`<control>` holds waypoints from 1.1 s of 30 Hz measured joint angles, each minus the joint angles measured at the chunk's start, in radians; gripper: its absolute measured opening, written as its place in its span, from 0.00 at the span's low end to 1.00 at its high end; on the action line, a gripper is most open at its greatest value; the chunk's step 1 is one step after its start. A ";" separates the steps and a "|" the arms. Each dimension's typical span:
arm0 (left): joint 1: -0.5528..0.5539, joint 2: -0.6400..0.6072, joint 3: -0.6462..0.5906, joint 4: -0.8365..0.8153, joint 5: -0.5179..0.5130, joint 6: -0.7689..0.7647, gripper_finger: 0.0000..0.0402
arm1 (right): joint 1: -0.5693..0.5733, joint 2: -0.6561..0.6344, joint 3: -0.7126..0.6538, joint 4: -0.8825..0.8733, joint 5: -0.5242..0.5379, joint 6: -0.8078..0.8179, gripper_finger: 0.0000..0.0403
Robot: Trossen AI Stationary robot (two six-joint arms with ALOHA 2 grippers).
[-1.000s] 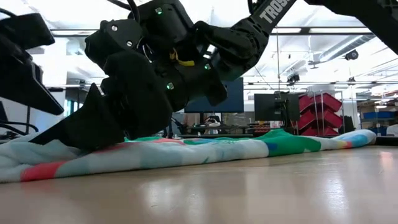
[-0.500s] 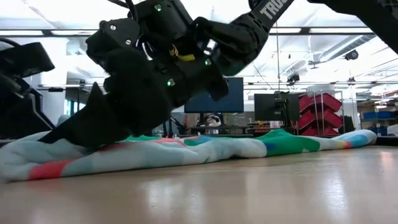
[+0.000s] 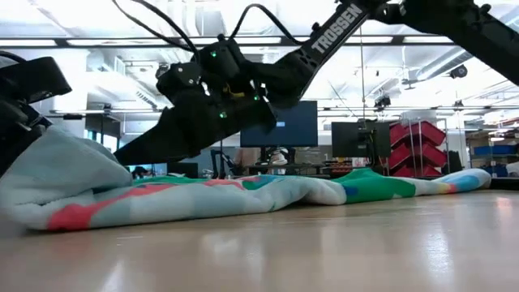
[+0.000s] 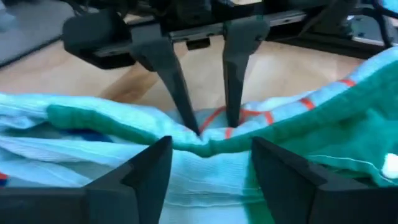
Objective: Roll towel
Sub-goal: Roll the multi-color dinosaur print towel
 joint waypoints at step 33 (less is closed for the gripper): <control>-0.028 -0.139 0.079 -0.199 0.152 -0.021 0.30 | 0.001 0.013 -0.005 -0.133 0.078 -0.025 0.51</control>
